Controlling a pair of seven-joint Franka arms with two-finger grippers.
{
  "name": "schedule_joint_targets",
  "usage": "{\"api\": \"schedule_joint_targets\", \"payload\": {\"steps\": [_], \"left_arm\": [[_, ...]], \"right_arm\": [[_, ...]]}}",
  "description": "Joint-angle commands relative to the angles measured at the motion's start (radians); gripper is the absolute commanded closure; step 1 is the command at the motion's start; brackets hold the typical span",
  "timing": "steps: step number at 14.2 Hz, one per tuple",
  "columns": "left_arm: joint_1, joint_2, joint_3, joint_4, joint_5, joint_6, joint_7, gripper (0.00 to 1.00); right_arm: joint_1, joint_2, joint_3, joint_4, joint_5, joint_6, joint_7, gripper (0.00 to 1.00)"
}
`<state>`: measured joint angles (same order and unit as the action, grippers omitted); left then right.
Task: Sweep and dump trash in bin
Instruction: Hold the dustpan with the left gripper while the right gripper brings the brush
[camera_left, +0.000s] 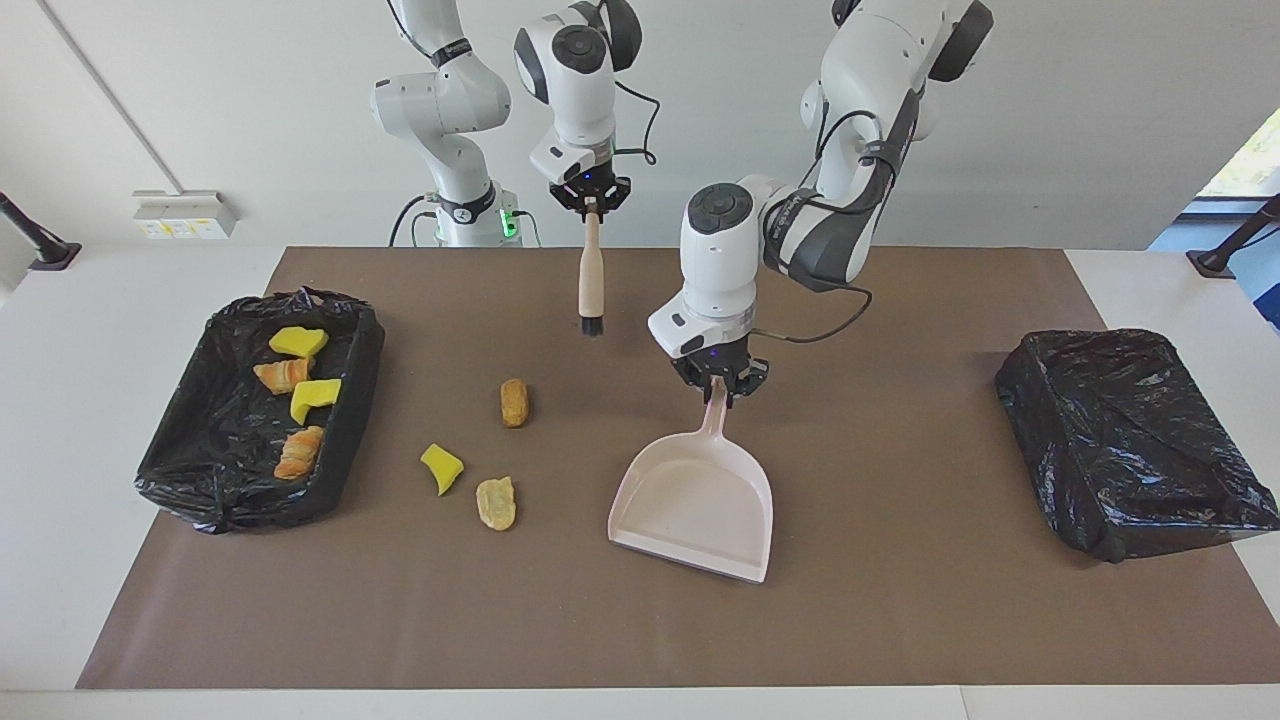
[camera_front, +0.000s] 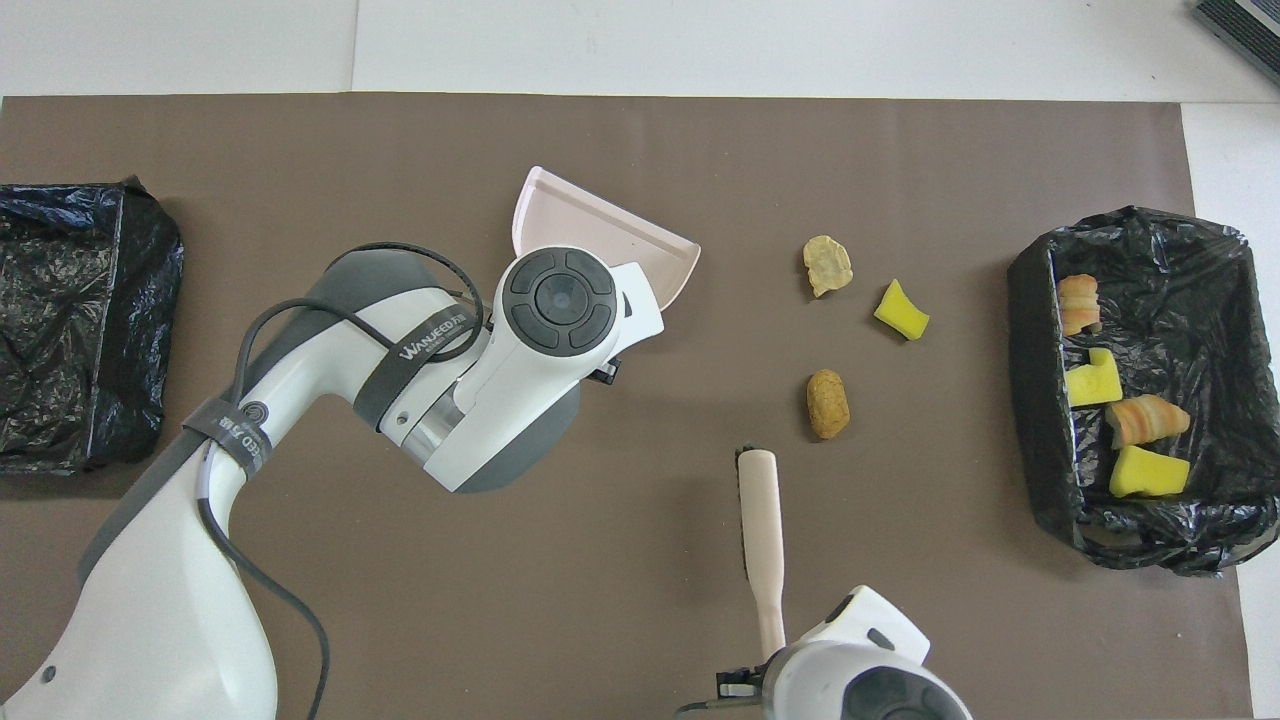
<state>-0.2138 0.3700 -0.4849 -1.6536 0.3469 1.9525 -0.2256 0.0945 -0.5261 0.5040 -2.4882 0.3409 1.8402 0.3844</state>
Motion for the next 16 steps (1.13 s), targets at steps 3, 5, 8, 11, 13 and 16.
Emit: {"api": "schedule_joint_targets", "payload": {"steps": [3,5,8,11,13,16], "left_arm": [[0.013,-0.055,-0.007,-0.083,0.007,-0.023,0.502,1.0],[0.013,-0.069,-0.027,-0.121,0.006,-0.023,0.623,1.0],[0.016,-0.082,-0.086,-0.182,-0.003,-0.02,0.646,1.0],[0.016,-0.069,-0.098,-0.193,-0.046,-0.004,0.66,1.0],[0.017,-0.069,-0.098,-0.201,-0.066,-0.004,0.658,1.0],[0.017,-0.078,-0.098,-0.213,-0.071,-0.018,0.652,1.0]], "right_arm": [[-0.117,0.141,-0.089,0.098,-0.262,-0.009,-0.2,1.0],[-0.117,0.251,-0.198,0.162,-0.414,0.02,-0.283,1.0],[-0.117,0.394,-0.26,0.253,-0.604,0.076,-0.308,1.0],[-0.119,0.501,-0.317,0.336,-0.704,0.103,-0.357,1.0],[-0.117,0.558,-0.335,0.348,-0.74,0.149,-0.346,1.0],[-0.119,0.606,-0.338,0.356,-0.763,0.171,-0.279,1.0]]}}
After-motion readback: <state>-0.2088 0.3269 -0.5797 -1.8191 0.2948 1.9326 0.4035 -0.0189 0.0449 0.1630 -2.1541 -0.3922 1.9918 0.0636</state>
